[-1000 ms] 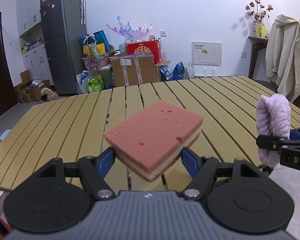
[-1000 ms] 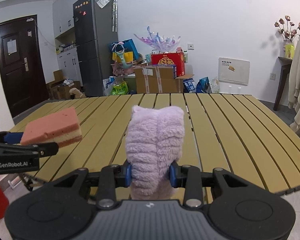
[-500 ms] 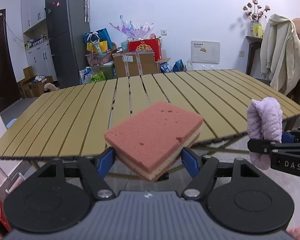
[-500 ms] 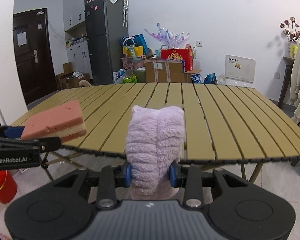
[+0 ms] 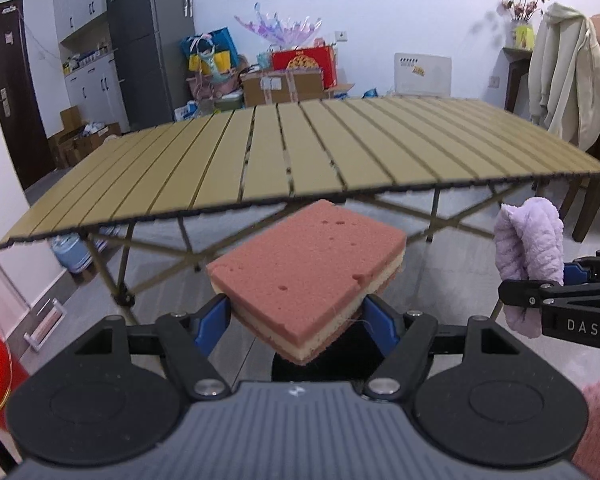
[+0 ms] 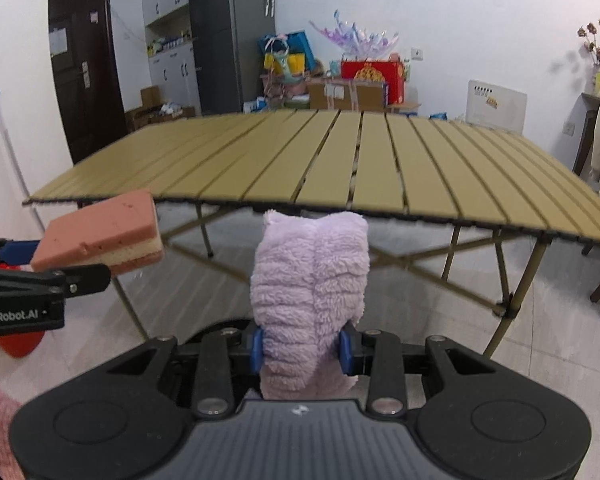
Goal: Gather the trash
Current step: 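Carry the sponge in the left tool and cloth in the right tool over the black bin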
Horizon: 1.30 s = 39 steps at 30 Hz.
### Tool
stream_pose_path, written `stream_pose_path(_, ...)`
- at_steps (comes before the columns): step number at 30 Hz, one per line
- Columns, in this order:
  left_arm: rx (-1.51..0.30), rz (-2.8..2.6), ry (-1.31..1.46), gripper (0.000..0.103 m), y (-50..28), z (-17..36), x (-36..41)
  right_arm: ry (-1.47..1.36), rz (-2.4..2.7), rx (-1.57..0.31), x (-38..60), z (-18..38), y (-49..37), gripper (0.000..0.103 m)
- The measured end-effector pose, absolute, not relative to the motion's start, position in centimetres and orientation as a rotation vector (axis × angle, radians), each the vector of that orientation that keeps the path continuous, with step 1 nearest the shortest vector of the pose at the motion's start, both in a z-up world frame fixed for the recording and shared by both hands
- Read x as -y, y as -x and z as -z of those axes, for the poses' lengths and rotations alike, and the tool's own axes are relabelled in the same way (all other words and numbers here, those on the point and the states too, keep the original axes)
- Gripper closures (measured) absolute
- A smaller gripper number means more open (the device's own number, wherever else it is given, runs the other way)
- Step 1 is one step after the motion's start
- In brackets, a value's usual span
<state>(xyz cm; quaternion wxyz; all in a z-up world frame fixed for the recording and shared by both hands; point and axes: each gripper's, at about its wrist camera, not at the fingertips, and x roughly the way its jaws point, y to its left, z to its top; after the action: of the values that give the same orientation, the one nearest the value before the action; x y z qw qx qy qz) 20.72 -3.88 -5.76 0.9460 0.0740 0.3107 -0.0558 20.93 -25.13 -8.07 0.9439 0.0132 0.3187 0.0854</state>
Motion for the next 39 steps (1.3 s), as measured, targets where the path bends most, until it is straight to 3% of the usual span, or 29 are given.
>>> stream_pose_path(21,-0.862,0.010,-0.139,0.030,-17.4,15.2,0.5,0.030,-0.241,-0.912,21.2,19.2,-17.2,0.069)
stream_pose_path(39,-0.982,-0.066,-0.160,0.030,-19.9,18.5,-0.2,0.050,-0.201,-0.992,21.4,22.3,-19.1,0.069)
